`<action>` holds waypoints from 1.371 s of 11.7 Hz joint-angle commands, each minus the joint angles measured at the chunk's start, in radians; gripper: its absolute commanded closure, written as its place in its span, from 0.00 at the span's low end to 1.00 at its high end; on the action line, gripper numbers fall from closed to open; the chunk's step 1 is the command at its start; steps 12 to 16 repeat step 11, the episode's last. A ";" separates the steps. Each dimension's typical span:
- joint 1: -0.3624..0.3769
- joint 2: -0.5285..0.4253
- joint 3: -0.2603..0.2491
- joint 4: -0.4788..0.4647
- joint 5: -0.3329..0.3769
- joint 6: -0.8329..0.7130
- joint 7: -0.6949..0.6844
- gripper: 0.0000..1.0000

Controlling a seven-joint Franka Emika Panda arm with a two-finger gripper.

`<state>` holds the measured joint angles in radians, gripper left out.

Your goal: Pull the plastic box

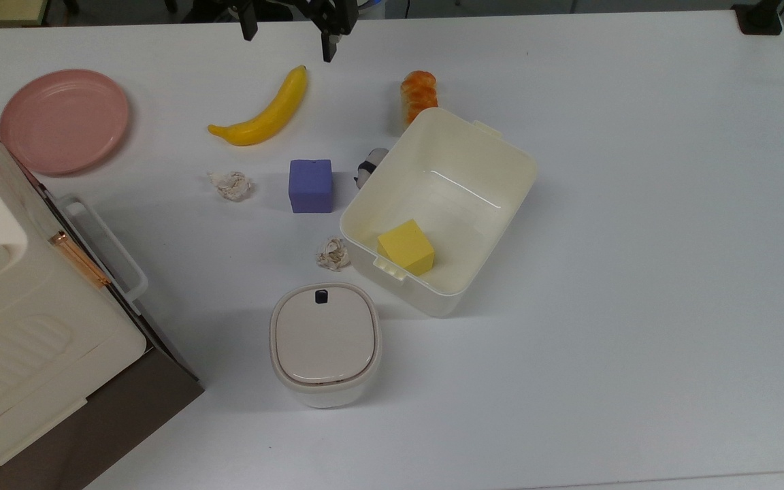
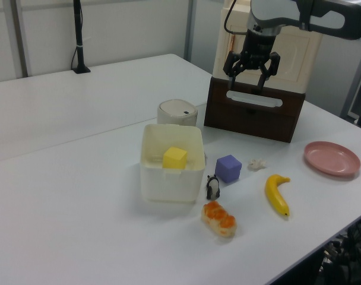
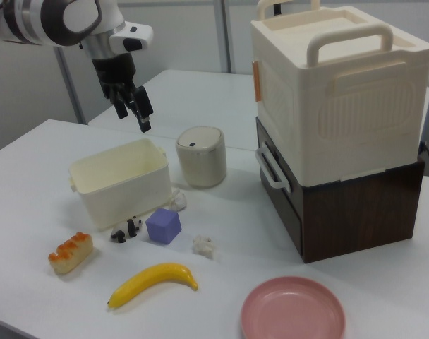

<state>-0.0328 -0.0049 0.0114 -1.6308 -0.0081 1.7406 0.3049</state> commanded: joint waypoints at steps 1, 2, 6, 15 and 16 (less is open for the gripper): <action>-0.001 -0.017 -0.005 0.002 0.023 -0.032 -0.035 0.00; -0.001 -0.017 -0.005 0.002 0.023 -0.058 -0.049 0.00; -0.001 -0.018 -0.005 0.002 0.023 -0.104 -0.131 0.00; 0.001 -0.018 -0.004 0.002 0.023 -0.104 -0.178 0.00; 0.001 -0.018 -0.004 0.002 0.023 -0.104 -0.178 0.00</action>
